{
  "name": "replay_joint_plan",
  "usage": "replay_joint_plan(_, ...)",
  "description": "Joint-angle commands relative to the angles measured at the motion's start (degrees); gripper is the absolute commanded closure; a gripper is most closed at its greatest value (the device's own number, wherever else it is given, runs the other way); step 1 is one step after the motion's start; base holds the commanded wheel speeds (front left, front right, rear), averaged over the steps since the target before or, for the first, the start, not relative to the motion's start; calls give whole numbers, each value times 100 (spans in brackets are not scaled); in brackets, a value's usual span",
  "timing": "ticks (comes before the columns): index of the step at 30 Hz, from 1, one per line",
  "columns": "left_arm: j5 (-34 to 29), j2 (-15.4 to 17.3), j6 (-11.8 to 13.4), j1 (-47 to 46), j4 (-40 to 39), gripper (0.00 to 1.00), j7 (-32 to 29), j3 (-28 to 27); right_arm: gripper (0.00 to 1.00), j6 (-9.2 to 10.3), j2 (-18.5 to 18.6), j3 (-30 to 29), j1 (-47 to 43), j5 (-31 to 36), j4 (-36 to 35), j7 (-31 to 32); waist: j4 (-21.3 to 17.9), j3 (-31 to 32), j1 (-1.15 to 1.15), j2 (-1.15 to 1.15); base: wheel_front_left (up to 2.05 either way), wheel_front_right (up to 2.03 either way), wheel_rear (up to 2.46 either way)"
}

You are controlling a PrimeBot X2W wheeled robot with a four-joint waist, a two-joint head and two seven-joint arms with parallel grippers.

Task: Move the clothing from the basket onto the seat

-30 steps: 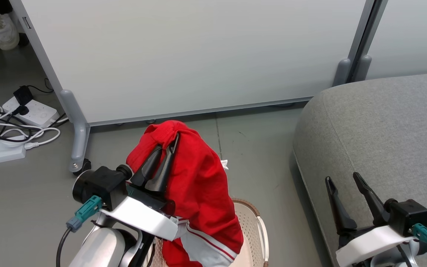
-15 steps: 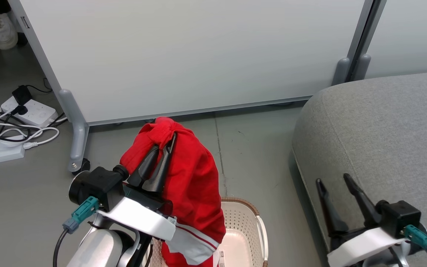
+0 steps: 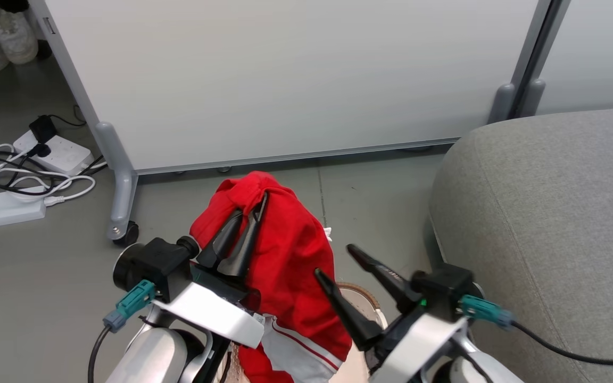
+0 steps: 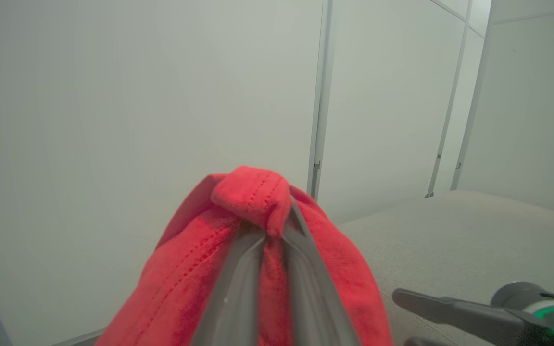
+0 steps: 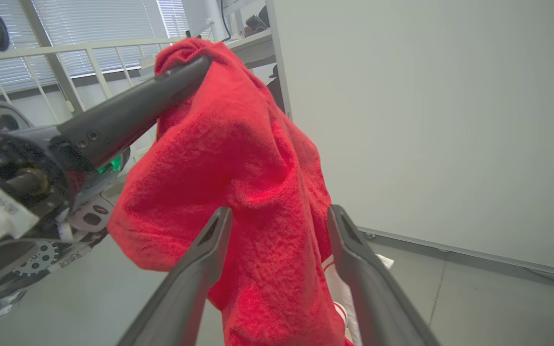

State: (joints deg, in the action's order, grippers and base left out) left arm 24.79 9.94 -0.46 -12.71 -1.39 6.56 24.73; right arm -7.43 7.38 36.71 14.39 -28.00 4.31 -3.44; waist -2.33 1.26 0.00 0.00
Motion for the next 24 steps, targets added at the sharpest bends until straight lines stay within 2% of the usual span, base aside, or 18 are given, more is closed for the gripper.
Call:
replay_joint_plan(1,-20,-2,-25,-104,0,100,5,14,0,-11,56,169,164,-96,140,32,42,-12,0,0,0,0,0)
replay_joint_plan(8,-36,-45,-99,-190,80,100,17,156,0,-11,-3,915,835,-393,998,-64,164,-35,0,0,0,0,0)
replay_joint_plan(19,42,-69,-153,-219,133,100,58,245,0,-11,-149,1503,1450,-737,1969,-337,218,-41,0,0,0,0,0)
replay_joint_plan(20,47,-67,-156,-217,133,100,61,247,54,-11,-159,1552,1494,-789,2025,-374,220,-41,0,0,0,0,0)
replay_joint_plan(21,56,-69,-155,-216,133,100,58,254,93,-11,-165,1604,1548,-837,2078,-420,223,-42,0,0,0,0,0)
replay_joint_plan(22,57,-71,-152,-218,132,100,59,261,100,-11,-168,1671,1589,-896,2145,-423,227,-43,0,0,0,0,0)
replay_joint_plan(24,70,-71,-151,-222,136,100,54,267,100,-11,-180,1765,1664,-985,2219,-495,233,-44,0,0,0,0,0)
